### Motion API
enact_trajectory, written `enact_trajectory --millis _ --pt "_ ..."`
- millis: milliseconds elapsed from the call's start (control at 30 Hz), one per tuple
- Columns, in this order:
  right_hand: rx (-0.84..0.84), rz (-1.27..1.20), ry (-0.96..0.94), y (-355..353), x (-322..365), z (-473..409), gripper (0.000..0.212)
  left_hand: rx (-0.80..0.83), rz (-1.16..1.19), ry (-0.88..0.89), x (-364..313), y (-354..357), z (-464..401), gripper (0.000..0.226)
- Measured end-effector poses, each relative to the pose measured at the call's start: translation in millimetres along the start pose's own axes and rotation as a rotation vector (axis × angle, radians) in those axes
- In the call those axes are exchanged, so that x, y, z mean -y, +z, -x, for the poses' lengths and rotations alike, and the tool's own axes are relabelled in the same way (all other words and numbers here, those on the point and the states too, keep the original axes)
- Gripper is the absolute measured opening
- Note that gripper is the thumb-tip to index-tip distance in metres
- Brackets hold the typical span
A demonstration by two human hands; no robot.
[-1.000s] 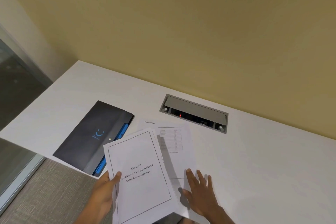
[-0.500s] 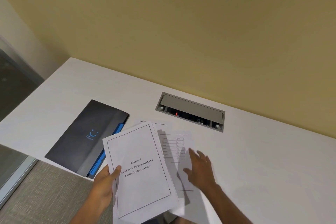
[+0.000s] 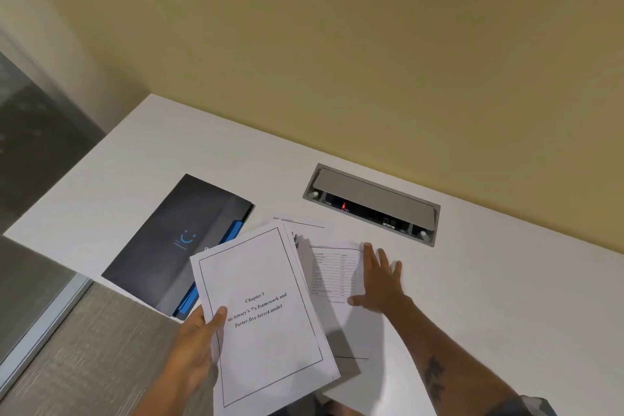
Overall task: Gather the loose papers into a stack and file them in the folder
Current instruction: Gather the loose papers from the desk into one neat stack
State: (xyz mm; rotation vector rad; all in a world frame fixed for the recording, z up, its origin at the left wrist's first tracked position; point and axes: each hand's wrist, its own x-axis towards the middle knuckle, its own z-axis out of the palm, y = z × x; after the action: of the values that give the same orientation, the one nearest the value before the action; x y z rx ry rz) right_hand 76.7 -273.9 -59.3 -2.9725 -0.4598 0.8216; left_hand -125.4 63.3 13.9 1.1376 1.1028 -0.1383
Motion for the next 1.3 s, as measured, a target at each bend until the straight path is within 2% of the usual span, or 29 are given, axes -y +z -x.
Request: enact_trajectory --millis 133,233,300,400,467,600,700,867,1033,1133,1167,1233,1300 --pt "-0.068 -0.01 0.005 8 7 18 0.133 0.013 0.015 -0.022 -1 7 7 0.018" --pt "-0.147 -0.119 0.031 16 12 37 0.119 0.036 0.006 -0.018 -2 8 9 0.023" --pt "-0.218 -0.202 0.09 19 15 51 0.113 0.05 -0.002 -0.01 -4 9 11 0.025" --pt "-0.218 -0.334 0.243 22 16 72 0.103 0.07 -0.002 -0.006 -4 10 12 0.028" --pt "-0.215 -0.512 0.333 25 14 82 0.093 0.079 0.003 -0.003 -6 9 13 0.028" --pt "-0.283 -0.834 0.354 22 7 96 0.044 0.11 0.008 0.01 -9 11 12 0.026" --pt "-0.283 -1.025 0.331 15 0 103 0.024 0.12 0.024 0.009 -11 11 13 0.028" --pt "-0.234 -1.262 0.28 -5 -1 114 0.022 0.161 0.013 -0.001 -14 13 14 0.028" --pt "-0.086 -1.405 0.204 -26 28 115 0.023 0.221 -0.013 0.009 -16 17 19 0.026" --pt "0.01 -1.447 0.128 -32 50 114 0.025 0.237 -0.028 0.005 -16 18 17 0.059" --pt "0.038 -1.458 0.107 -33 56 113 0.024 0.251 -0.026 -0.011 -15 19 18 0.057" --pt "0.098 -1.476 0.063 -36 70 112 0.023 0.304 -0.031 -0.029 -17 23 21 0.03" --pt "0.149 -1.505 0.038 -38 81 111 0.023 0.314 -0.05 -0.054 -16 25 22 0.025"
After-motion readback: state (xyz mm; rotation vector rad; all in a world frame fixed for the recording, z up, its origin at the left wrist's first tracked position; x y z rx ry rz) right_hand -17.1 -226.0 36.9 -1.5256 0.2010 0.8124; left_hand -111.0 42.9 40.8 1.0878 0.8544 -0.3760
